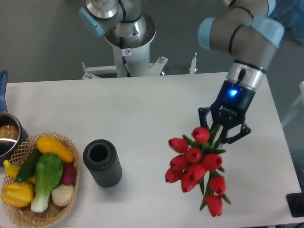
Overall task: Pick up the flowers from the table
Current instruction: 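Lift the grasped tulip bundle up off the table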
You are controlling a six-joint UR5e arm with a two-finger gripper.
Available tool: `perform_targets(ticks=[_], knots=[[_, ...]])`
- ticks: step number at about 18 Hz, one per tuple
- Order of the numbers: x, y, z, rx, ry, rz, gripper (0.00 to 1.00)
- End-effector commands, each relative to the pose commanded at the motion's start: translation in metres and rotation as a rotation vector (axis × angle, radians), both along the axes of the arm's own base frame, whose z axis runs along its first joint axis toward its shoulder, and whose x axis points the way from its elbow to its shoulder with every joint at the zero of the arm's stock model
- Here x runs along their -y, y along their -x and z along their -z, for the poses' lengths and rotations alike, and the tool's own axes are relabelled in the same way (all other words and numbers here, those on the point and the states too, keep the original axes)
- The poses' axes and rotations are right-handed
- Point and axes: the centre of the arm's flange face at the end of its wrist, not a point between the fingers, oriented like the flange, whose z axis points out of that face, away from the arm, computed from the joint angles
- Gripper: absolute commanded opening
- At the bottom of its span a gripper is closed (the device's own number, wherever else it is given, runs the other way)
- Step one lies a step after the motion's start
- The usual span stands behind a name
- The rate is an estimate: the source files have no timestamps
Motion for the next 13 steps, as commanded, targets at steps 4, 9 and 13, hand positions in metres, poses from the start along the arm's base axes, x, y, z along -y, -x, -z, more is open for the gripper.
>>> perform_targets(ticks=[4, 9, 13], knots=[[0.0072, 0.0029, -0.0069, 0.022, -0.046, -0.002, 0.24], [0.0111, 0.0028, -0.0103, 0.022, -0.049, -0.009, 0.24], [0.0139, 0.0041, -0.0123, 0.024, -0.061, -0.010, 0.24]])
